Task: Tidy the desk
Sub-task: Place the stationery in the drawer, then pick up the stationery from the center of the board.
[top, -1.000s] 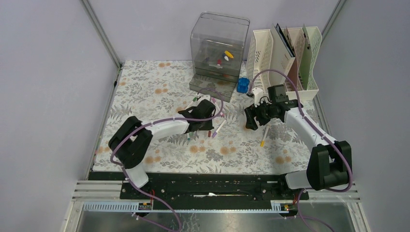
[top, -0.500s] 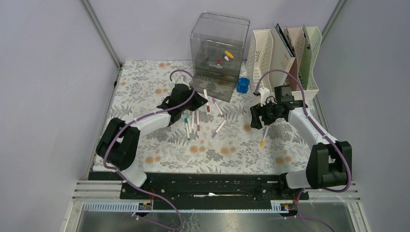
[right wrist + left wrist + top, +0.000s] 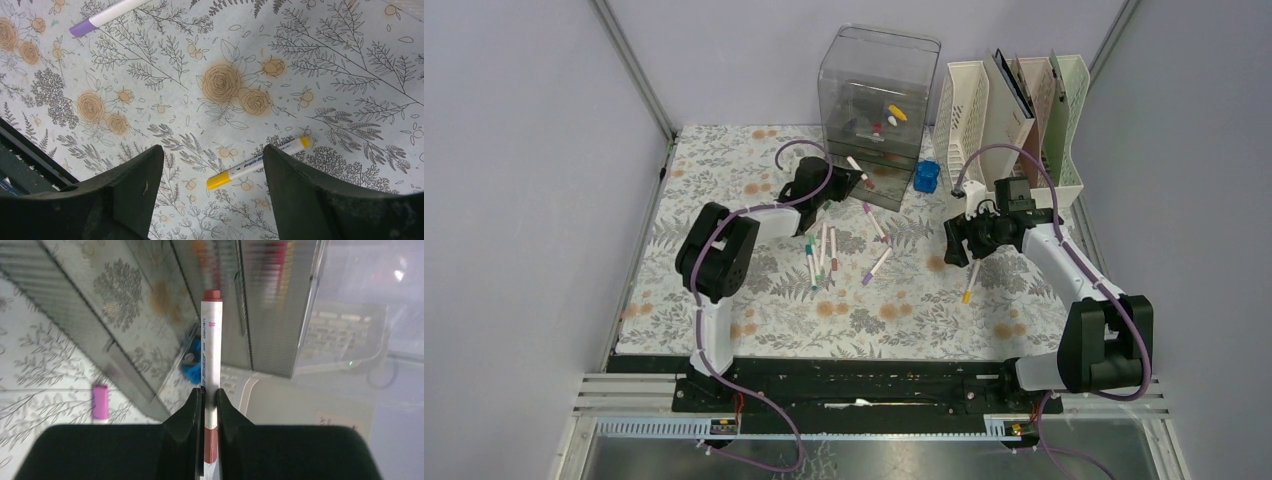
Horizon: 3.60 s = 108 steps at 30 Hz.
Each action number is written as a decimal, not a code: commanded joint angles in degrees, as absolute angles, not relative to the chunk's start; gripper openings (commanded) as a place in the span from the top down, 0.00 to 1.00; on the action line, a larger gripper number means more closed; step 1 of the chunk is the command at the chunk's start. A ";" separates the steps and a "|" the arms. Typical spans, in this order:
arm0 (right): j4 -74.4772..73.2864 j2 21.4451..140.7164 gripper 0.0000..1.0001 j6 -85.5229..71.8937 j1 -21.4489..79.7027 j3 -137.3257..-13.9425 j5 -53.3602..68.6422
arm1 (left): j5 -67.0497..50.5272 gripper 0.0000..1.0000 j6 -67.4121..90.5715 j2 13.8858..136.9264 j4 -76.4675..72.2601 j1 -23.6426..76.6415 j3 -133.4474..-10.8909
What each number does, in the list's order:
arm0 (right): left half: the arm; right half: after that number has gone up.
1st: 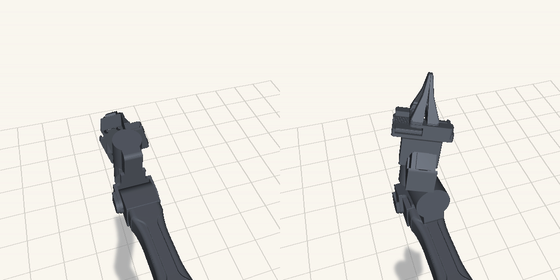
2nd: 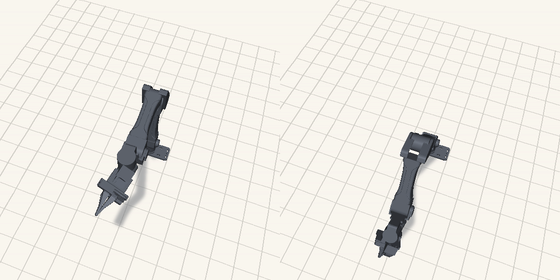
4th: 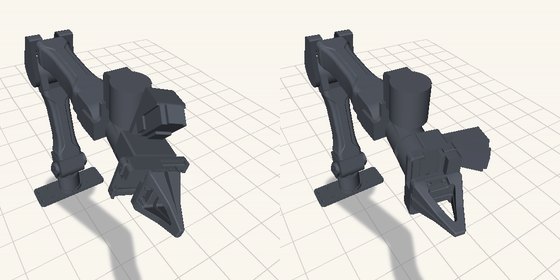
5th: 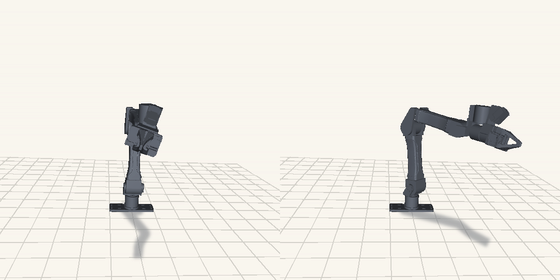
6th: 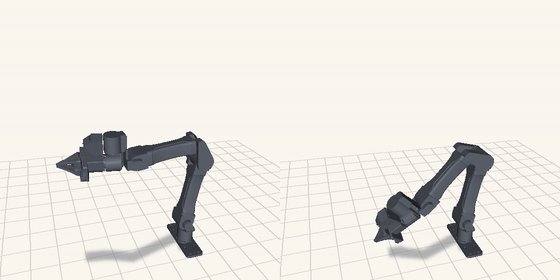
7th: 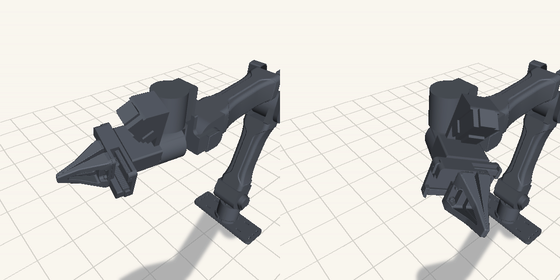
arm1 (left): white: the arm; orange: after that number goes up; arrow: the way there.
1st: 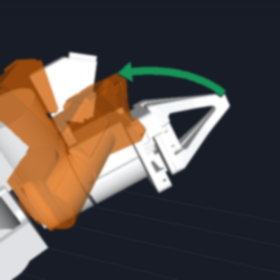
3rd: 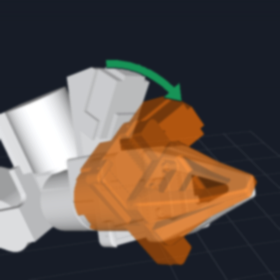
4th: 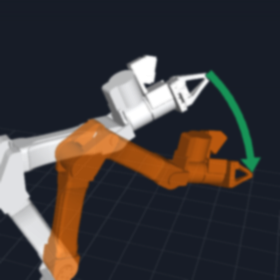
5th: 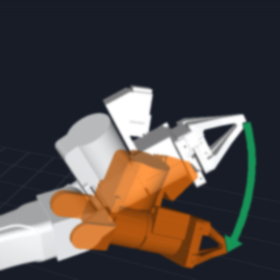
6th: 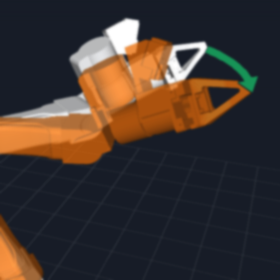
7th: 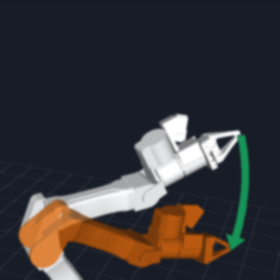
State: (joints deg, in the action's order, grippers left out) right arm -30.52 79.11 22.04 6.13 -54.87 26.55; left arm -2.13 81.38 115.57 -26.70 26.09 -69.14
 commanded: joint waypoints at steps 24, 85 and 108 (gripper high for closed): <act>-30.39 77.53 0.21 21.82 4.22 -55.29 26.94 | -5.72 0.39 60.92 107.39 -14.70 24.13 -78.03; -14.45 76.64 0.00 -0.26 0.79 -50.01 44.73 | 15.52 0.83 20.25 113.35 12.12 54.24 -71.31; -16.28 77.20 0.00 0.86 5.10 -54.12 30.18 | -4.25 1.00 42.38 87.87 -19.63 46.64 -47.93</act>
